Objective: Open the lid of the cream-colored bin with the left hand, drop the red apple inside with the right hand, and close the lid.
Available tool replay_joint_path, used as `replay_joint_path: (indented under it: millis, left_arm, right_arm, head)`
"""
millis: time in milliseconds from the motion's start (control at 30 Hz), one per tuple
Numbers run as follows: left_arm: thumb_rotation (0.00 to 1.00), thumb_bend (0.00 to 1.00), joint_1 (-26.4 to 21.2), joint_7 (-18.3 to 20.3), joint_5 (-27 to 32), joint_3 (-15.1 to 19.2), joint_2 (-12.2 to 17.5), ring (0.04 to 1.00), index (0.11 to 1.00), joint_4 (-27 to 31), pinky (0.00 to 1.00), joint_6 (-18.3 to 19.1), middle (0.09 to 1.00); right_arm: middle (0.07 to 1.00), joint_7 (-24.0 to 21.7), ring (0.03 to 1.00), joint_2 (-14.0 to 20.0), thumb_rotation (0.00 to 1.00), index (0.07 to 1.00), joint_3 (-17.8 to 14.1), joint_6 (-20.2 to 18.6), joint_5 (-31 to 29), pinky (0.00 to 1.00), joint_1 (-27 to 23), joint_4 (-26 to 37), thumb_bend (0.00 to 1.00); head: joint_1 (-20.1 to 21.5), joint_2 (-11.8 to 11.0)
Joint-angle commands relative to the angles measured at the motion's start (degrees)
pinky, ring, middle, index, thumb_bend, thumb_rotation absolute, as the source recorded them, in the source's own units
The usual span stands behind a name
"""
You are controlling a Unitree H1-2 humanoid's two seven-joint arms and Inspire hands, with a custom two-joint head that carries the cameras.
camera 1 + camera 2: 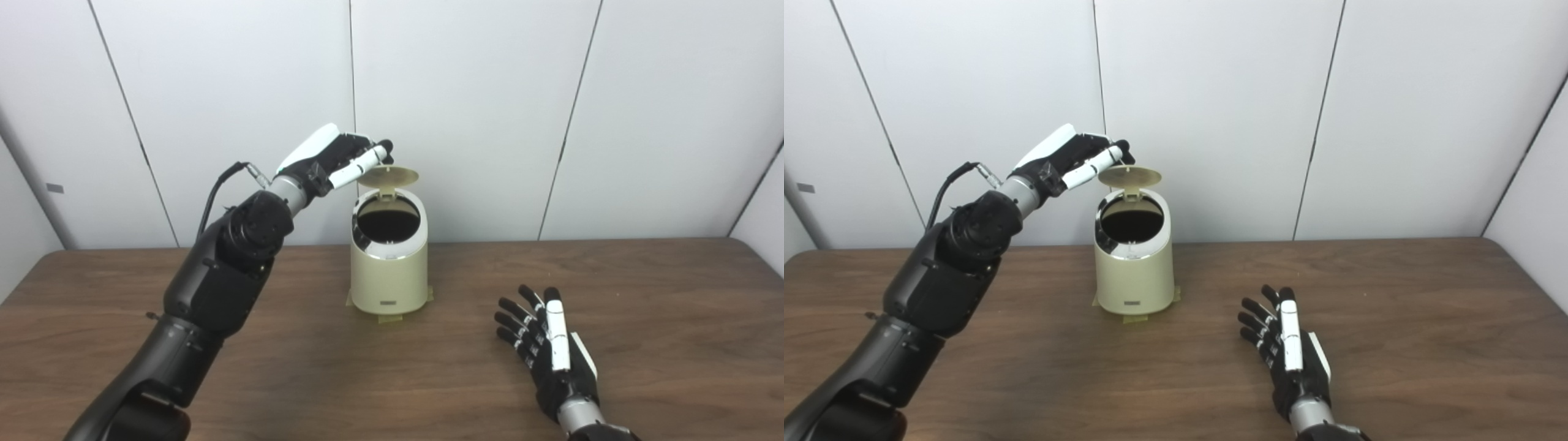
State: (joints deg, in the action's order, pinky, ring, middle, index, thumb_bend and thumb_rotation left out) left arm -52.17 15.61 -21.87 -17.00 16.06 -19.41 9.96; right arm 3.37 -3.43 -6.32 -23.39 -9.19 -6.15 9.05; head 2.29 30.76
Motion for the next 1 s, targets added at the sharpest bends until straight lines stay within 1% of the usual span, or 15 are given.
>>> replay_joint_path:
  millis: [0,67,133,267,367,400,533,600,700,767,800,900,967]
  left_arm:
    - [1.0,0.39,-2.2,-0.6,-1.0,0.3,1.0,0.722,0.674,2.0,0.81,-2.2,0.667]
    - [1.0,0.39,-1.8,-0.4,-1.9,-0.1,1.2,0.722,0.672,2.7,0.81,-2.1,0.666]
    - [1.0,0.42,-1.3,0.1,-3.7,-1.1,1.6,0.731,0.672,4.0,0.8,-1.5,0.672]
    - [1.0,0.45,0.3,2.1,-5.6,-2.3,2.4,0.731,0.676,6.8,0.76,-0.6,0.683]
    - [1.0,0.44,1.4,3.3,-7.4,-3.6,3.3,0.718,0.682,8.4,0.72,-1.4,0.69]
    - [1.0,0.43,1.8,3.5,-7.8,-3.9,3.6,0.716,0.681,8.8,0.72,-1.8,0.69]
    - [1.0,0.4,2.8,4.1,-9.1,-4.4,4.1,0.734,0.682,9.4,0.75,-2.7,0.711]
    - [1.0,0.4,3.1,5.4,-9.8,-5.0,4.6,0.753,0.689,9.6,0.76,-3.1,0.73]
    - [1.0,0.41,2.9,8.4,-11.6,-6.7,5.7,0.783,0.716,10.6,0.78,-2.8,0.757]
    - [1.0,0.43,2.9,9.2,-13.1,-7.6,6.4,0.793,0.728,11.0,0.78,-3.5,0.76]
    - [1.0,0.43,2.6,10.2,-14.4,-8.7,6.9,0.793,0.733,11.2,0.77,-3.8,0.76]
    - [1.0,0.49,1.9,13.2,-17.6,-11.0,8.0,0.839,0.779,11.9,0.81,-3.9,0.814]
    - [1.0,0.5,1.9,14.4,-18.9,-11.6,8.1,0.867,0.799,12.3,0.86,-3.8,0.842]
  right_arm:
    - [0.801,1.0,0.807,-0.4,1.0,0.906,-0.3,-0.4,0.4,0.9,-1.8,-0.4,0.53]
    - [0.792,1.5,0.803,-0.6,1.0,0.902,-0.4,-0.4,0.5,0.9,-1.9,-0.5,0.53]
    - [0.783,2.0,0.789,-0.7,1.0,0.895,-0.4,-0.3,0.8,0.89,-2.0,-0.8,0.52]
    - [0.778,1.5,0.776,0.1,1.0,0.889,0.7,1.1,2.3,0.87,-2.1,-2.0,0.53]
    - [0.776,1.2,0.772,0.4,1.0,0.888,1.4,1.6,3.1,0.85,-2.1,-2.5,0.53]
    - [0.777,1.2,0.774,0.5,1.0,0.889,1.5,1.6,3.2,0.85,-2.1,-2.6,0.53]
    - [0.777,1.2,0.781,0.4,1.0,0.888,1.5,1.4,3.2,0.85,-2.1,-2.4,0.53]
    - [0.773,1.4,0.778,0.5,1.0,0.885,1.7,1.8,3.8,0.85,-2.1,-2.4,0.53]
    - [0.768,1.4,0.771,1.2,1.0,0.88,2.9,3.4,6.0,0.83,-2.1,-3.4,0.53]
    - [0.767,1.5,0.773,1.3,1.0,0.875,3.2,3.8,6.7,0.84,-2.2,-3.7,0.55]
    - [0.766,1.5,0.773,1.3,1.0,0.875,3.2,3.8,6.8,0.84,-2.2,-3.8,0.55]
    - [0.766,1.5,0.774,1.2,1.0,0.875,3.1,3.9,6.6,0.84,-2.3,-4.0,0.54]
    - [0.765,1.5,0.775,1.2,1.0,0.876,3.1,4.0,6.7,0.84,-2.3,-4.1,0.54]
  head:
    - [0.0,0.0]
    - [0.1,-0.1]
    - [0.2,-0.2]
    - [0.2,-0.2]
    - [0.3,-0.3]
    - [0.3,-0.3]
    - [0.4,-0.2]
    - [0.4,-0.1]
    - [0.5,0.0]
    - [0.5,0.0]
    - [0.5,0.0]
    - [0.6,0.1]
    - [0.6,0.2]
